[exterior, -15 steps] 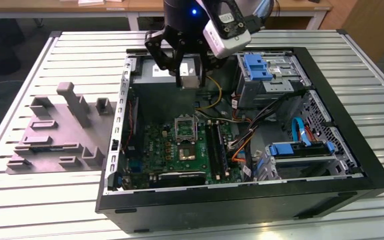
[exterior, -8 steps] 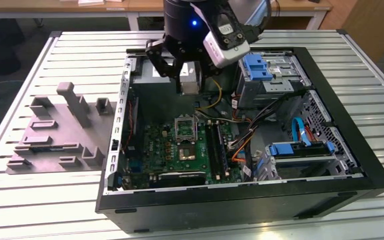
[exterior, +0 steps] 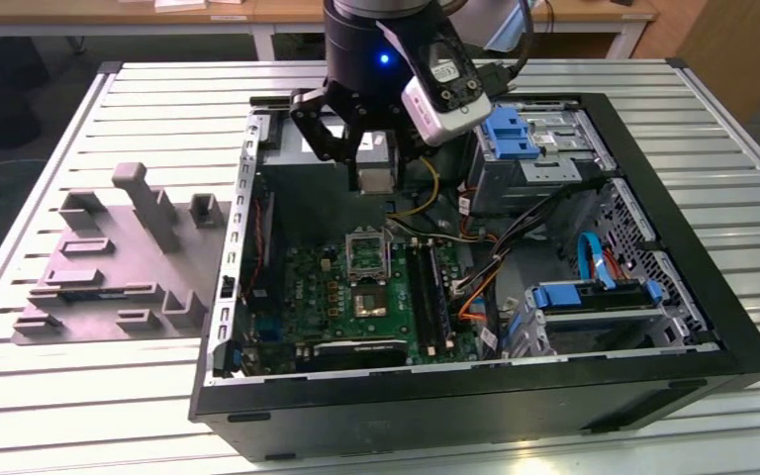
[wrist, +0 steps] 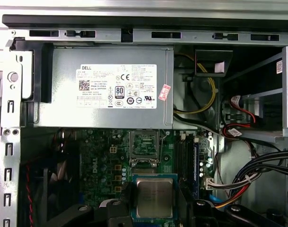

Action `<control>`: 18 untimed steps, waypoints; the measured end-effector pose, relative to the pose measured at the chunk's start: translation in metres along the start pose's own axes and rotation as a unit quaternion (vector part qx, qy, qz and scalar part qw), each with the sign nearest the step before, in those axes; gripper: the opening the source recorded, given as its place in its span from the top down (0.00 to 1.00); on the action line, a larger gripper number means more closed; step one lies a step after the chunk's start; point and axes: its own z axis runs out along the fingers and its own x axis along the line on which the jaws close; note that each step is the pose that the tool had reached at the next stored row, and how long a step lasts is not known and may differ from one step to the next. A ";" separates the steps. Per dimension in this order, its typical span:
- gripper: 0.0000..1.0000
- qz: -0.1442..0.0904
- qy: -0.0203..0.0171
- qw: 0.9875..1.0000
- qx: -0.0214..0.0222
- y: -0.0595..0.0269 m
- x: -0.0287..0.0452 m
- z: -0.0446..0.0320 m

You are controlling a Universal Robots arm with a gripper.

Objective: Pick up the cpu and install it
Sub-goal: 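Place the cpu into insertion slot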

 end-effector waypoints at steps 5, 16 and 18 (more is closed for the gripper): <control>0.53 0.000 0.000 1.000 0.000 0.0000 0.0000 0.0001; 0.53 0.000 0.000 1.000 0.000 -0.0004 0.0001 0.0094; 0.53 0.000 0.000 1.000 0.000 -0.0012 0.0000 0.0112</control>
